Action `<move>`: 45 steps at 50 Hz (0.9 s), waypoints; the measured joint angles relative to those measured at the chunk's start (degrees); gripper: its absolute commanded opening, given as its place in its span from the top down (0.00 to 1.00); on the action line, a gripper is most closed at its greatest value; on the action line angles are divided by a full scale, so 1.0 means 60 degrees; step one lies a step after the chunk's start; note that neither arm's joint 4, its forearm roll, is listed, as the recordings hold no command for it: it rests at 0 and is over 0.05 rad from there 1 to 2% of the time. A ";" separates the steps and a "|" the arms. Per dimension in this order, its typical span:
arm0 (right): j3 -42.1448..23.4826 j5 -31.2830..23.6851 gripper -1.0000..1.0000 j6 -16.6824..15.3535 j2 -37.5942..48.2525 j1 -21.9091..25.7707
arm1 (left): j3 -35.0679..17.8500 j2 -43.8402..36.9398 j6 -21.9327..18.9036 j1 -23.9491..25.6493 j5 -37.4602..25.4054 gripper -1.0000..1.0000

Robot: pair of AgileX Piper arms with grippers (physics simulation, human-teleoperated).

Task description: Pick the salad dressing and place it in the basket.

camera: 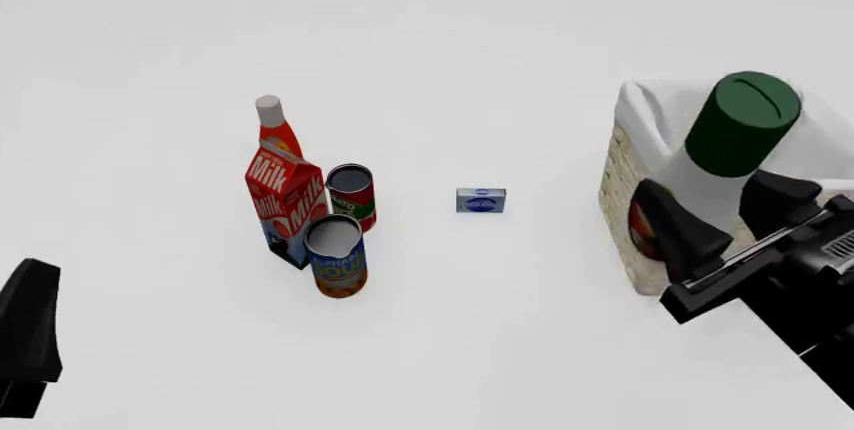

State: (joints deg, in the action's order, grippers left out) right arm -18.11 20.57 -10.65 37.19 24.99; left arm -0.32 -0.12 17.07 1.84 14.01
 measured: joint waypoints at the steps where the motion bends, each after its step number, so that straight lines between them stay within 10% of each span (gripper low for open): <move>1: -0.0097 -0.0074 1.00 -0.0008 -0.0047 -0.0057 | 0.0013 0.0008 0.0012 -0.0026 -0.0008 0.00; 45: -0.4165 -0.0480 1.00 0.0088 0.2025 -0.3501 | 0.0053 0.0021 -0.0300 -0.0088 -0.0009 0.00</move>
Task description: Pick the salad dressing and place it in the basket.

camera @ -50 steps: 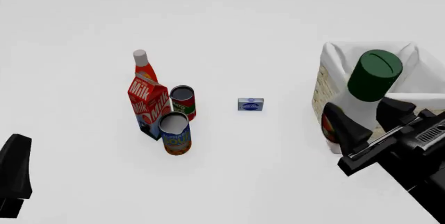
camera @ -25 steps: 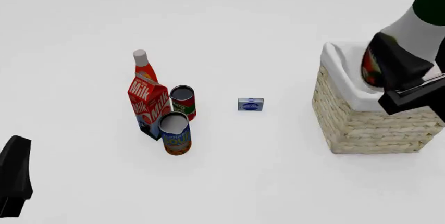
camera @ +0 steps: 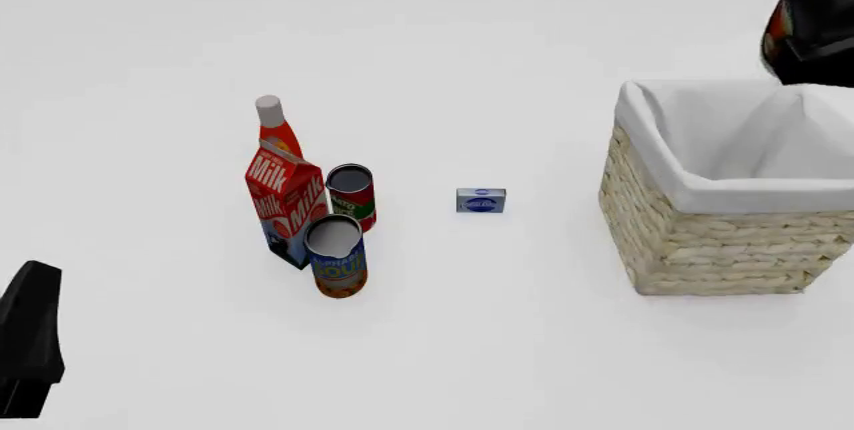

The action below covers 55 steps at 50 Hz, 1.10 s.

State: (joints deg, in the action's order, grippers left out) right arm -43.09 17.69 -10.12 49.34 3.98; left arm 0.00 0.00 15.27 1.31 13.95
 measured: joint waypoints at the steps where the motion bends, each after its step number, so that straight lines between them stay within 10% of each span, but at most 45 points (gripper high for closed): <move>1: -0.0053 0.0024 1.00 0.0023 0.0091 -0.0091 | 0.0000 0.0000 -0.0006 0.0004 0.0005 0.00; 55: -0.2271 0.0265 1.00 0.1201 0.4721 -0.2078 | 0.0000 0.0000 -0.0104 -0.0005 0.0000 0.00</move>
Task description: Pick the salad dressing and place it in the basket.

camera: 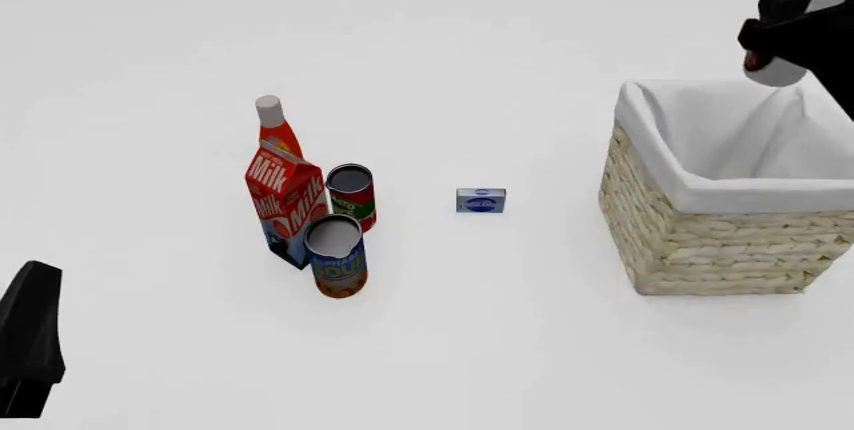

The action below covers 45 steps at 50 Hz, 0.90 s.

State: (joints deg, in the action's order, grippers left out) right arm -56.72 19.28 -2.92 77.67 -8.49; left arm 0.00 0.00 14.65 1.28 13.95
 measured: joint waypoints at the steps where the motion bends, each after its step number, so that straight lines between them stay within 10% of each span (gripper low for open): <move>1: -0.0016 0.0016 1.00 -0.0008 0.0064 -0.0010 | 0.0000 0.0000 -0.0001 -0.0002 -0.0003 0.00; 45: 0.0531 -0.0322 1.00 -0.0929 0.0182 0.0115 | 0.0000 0.0000 -0.0089 0.0053 -0.0072 0.00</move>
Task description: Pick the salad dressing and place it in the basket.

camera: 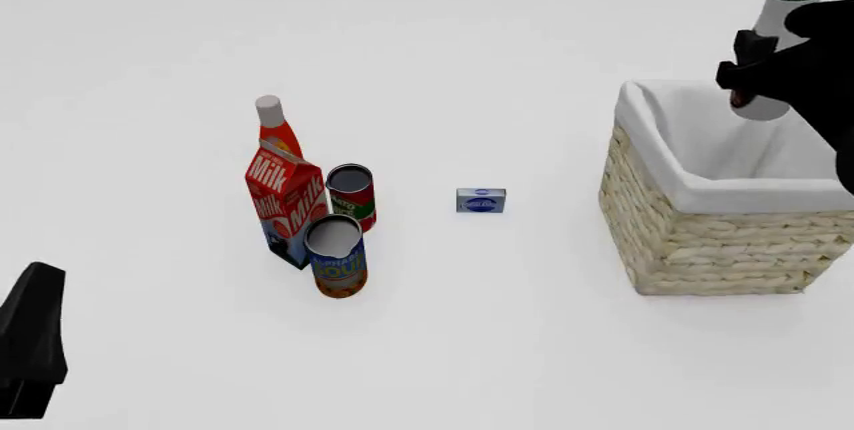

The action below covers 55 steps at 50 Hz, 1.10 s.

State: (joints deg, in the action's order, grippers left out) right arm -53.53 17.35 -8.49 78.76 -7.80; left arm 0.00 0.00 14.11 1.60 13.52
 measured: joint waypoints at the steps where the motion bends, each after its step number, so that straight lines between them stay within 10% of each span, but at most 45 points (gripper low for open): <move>1: 0.0015 -0.0025 1.00 -0.0020 -0.0031 -0.0003 | 0.0000 0.0000 0.0000 0.0006 -0.0001 0.00; 55: 0.0776 -0.0036 1.00 0.0145 0.0028 -0.0497 | 0.0000 0.0000 -0.0042 0.0080 -0.0064 0.00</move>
State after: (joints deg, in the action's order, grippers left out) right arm -48.88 17.13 -7.62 78.93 -10.78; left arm 0.00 0.00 13.86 2.08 13.14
